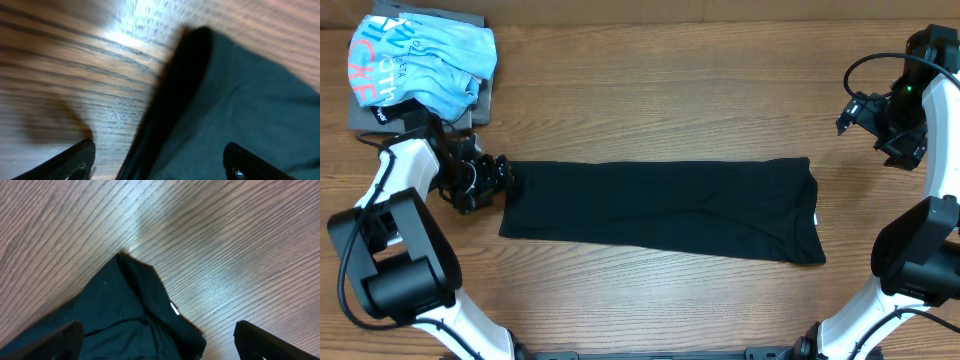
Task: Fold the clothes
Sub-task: 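Grasp the left end of the black strip with the left gripper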
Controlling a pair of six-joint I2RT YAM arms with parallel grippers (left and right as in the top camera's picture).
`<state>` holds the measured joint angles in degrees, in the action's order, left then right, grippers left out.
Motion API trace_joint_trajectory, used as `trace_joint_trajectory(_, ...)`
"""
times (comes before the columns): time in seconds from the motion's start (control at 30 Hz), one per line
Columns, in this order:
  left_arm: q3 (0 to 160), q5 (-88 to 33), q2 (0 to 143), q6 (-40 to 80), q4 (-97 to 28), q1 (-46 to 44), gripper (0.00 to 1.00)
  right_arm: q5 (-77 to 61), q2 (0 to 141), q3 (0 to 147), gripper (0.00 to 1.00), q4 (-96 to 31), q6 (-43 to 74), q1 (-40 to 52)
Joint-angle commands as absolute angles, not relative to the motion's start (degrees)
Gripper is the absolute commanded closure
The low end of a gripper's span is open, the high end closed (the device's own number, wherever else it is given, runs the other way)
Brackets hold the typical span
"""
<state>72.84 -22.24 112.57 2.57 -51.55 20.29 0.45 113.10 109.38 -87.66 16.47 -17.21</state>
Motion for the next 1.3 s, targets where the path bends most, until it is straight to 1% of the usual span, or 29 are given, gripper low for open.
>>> trace_joint_trajectory(0.0, 72.84, -25.63, 115.74, -0.67, -52.25, 20.16, 0.17, 0.80, 112.95, 109.84, 0.00, -87.50, 16.08, -17.43)
trace_joint_trajectory(0.13, 72.75, -26.87, 117.45, -2.04, -52.86, 20.16, 0.20, 0.80, 112.95, 109.84, 0.00, -87.50, 16.08, -17.43)
trace_joint_trajectory(0.3, 72.49, -26.92, 117.71, -3.31, -52.84, 19.51, 0.25, 0.47, 112.95, 109.84, 0.00, -87.26, 16.12, -17.43)
trace_joint_trajectory(0.33, 72.44, -26.89, 117.71, -3.70, -52.84, 19.20, 0.27, 0.25, 112.95, 109.84, 0.00, -87.15, 16.14, -17.43)
trace_joint_trajectory(0.43, 72.40, -26.76, 117.71, -4.14, -52.77, 17.69, 0.37, -0.27, 112.95, 109.84, 0.00, -87.00, 16.29, -17.41)
trace_joint_trajectory(0.47, 72.40, -26.33, 117.71, -4.10, -52.71, 17.19, 0.45, -0.27, 112.95, 109.84, 0.00, -87.00, 16.29, -17.37)
trace_joint_trajectory(0.5, 72.40, -25.47, 117.71, -4.03, -52.66, 16.80, 0.58, -0.27, 112.95, 109.84, 0.00, -87.09, 16.29, -17.37)
trace_joint_trajectory(0.6, 72.38, -23.81, 117.71, -2.74, -52.69, 16.34, 0.82, -0.25, 112.95, 109.84, 0.00, -87.55, 16.29, -17.37)
trace_joint_trajectory(0.67, 72.38, -23.83, 117.71, -2.55, -52.69, 16.36, 0.93, -0.25, 112.95, 109.84, 0.00, -87.79, 16.27, -17.37)
trace_joint_trajectory(0.7, 72.38, -23.83, 117.71, -2.55, -52.69, 16.36, 0.96, -0.27, 112.95, 109.84, 0.00, -87.81, 16.29, -17.37)
trace_joint_trajectory(0.8, 72.40, -23.09, 117.71, -2.24, -52.75, 16.36, 0.96, -0.27, 112.95, 109.84, 0.00, -87.81, 16.29, -17.37)
trace_joint_trajectory(0.97, 75.07, -16.23, 117.62, 4.40, -54.70, 17.37, 0.96, -1.21, 112.95, 109.82, 0.00, -88.31, 16.29, -17.32)
trace_joint_trajectory(1.13, 85.89, -14.79, 117.62, 4.95, -63.11, 18.87, 0.96, -2.13, 112.95, 108.77, 0.00, -87.64, 16.27, -17.21)
trace_joint_trajectory(1.27, 98.15, -9.15, 117.62, 6.87, -72.01, 19.11, 0.96, -1.96, 113.03, 106.63, 0.00, -83.33, 16.27, -17.21)
